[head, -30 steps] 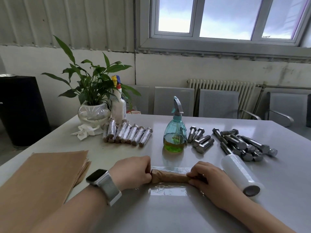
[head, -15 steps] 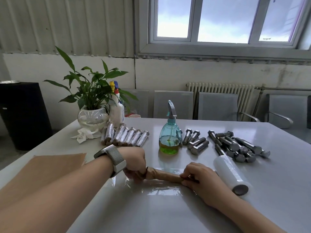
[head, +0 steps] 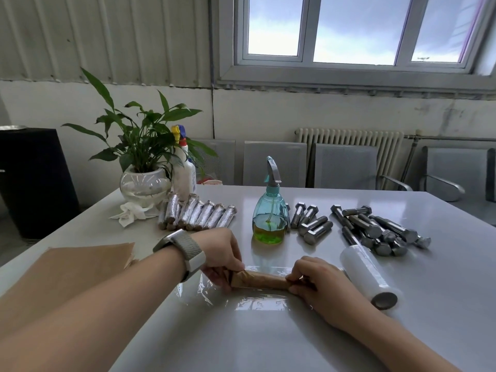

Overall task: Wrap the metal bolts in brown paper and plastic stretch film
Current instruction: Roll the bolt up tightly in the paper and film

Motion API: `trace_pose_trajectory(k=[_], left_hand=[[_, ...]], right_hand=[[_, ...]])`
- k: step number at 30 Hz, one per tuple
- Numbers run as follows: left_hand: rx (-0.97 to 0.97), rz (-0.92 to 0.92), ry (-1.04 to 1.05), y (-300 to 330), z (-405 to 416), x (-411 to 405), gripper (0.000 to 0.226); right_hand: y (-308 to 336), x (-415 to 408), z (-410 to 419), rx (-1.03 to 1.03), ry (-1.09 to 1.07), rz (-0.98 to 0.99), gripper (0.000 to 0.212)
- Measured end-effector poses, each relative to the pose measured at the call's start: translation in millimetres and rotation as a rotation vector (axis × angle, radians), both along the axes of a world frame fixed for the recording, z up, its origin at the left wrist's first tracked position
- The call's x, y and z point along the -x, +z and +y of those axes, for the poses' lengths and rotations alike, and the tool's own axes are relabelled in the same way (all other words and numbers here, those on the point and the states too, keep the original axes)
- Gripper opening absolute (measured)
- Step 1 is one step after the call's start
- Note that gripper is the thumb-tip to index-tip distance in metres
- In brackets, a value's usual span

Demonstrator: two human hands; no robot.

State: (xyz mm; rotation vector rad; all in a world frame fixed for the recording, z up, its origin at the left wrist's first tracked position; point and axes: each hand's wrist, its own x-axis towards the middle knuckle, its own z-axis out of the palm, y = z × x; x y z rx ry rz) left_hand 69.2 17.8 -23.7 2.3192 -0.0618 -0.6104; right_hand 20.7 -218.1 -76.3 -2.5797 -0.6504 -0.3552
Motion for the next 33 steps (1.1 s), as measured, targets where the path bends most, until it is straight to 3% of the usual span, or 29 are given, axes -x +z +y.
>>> trace_pose_trajectory(k=[3,6,8,13,17,20,26,33], left_hand=[[-0.077,-0.017,-0.008,7,-8,2,0.003],[-0.205,-0.140,-0.049,12,-14,8,0.023],[-0.172,-0.217,-0.005,9,-10,12,0.025],[0.157,-0.368,0.221,-8,9,28,0.017],[0.508,-0.264,0.405,-18,17,40,0.005],[0.620,-0.268,0.464,-28,19,51,0.007],[0.501,-0.425,0.469,-54,14,63,0.010],[0.132,-0.863,0.301,-58,3,75,0.014]], right_hand=[[0,-1,1,0.010,-0.006,0.000,0.008],[0,-1,0,0.007,-0.010,0.007,0.007],[0,0,-1,0.005,-0.006,0.008,0.006],[-1,-1,-1,0.017,0.002,-0.005,0.007],[-1,0,-1,0.011,0.001,0.009,0.007],[-1,0,-1,0.012,-0.006,0.006,0.007],[-3,-1,-1,0.012,-0.016,0.014,0.007],[0,0,0,0.012,-0.011,0.032,0.007]])
